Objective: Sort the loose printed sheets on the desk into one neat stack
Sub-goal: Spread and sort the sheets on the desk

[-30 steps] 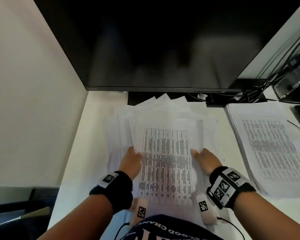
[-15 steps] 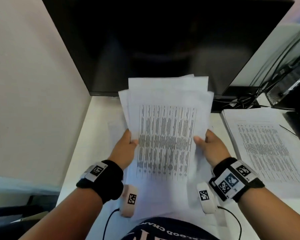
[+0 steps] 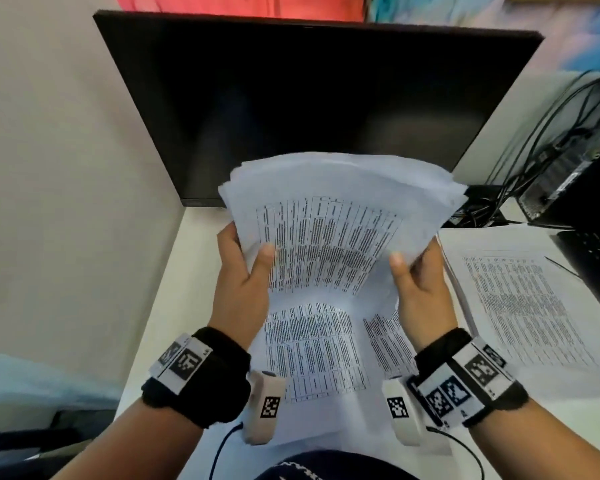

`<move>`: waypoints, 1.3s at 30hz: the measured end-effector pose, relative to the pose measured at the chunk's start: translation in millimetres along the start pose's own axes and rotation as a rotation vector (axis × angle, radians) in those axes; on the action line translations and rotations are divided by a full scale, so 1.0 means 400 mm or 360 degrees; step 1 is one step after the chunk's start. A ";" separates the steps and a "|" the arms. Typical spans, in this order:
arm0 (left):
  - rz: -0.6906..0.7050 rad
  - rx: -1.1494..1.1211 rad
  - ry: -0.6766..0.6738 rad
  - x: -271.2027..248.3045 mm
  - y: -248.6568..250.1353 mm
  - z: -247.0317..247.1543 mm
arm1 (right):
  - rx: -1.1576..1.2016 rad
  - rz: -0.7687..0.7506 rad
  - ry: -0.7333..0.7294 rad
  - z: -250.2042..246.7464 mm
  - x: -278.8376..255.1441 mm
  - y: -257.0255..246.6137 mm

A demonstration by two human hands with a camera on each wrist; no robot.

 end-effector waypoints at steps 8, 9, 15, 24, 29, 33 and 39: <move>-0.0001 -0.0077 0.0000 0.021 0.036 0.016 | -0.0148 -0.0041 0.0129 -0.011 0.021 0.001; -0.0009 -0.0093 0.0039 0.018 0.033 0.013 | -0.0153 -0.0043 0.0160 -0.015 0.021 0.000; -0.0112 -0.0132 0.0042 -0.019 -0.019 0.044 | -0.0202 0.0133 0.0201 -0.019 0.002 0.056; -0.0040 -0.0199 0.0204 -0.024 -0.001 0.037 | -0.0177 0.0202 0.0203 -0.008 -0.006 0.083; 0.0016 -0.0184 0.0283 -0.016 -0.012 0.007 | -0.0107 -0.0057 0.0212 -0.030 0.036 -0.005; -0.0028 -0.0168 0.0221 -0.018 -0.046 0.010 | -0.0122 -0.0575 0.0195 -0.034 0.053 -0.180; -0.0088 -0.0180 0.0204 -0.019 -0.065 0.007 | -0.0809 -0.0805 0.0080 0.009 0.075 -0.240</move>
Point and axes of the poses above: each hand's wrist, its own x-axis towards the middle knuckle, its own z-axis out of the palm, y = z × x, the point moved 10 cm from there along x, towards the middle knuckle, and after that the axes turned 4 degrees about x, right-handed, at the moved point
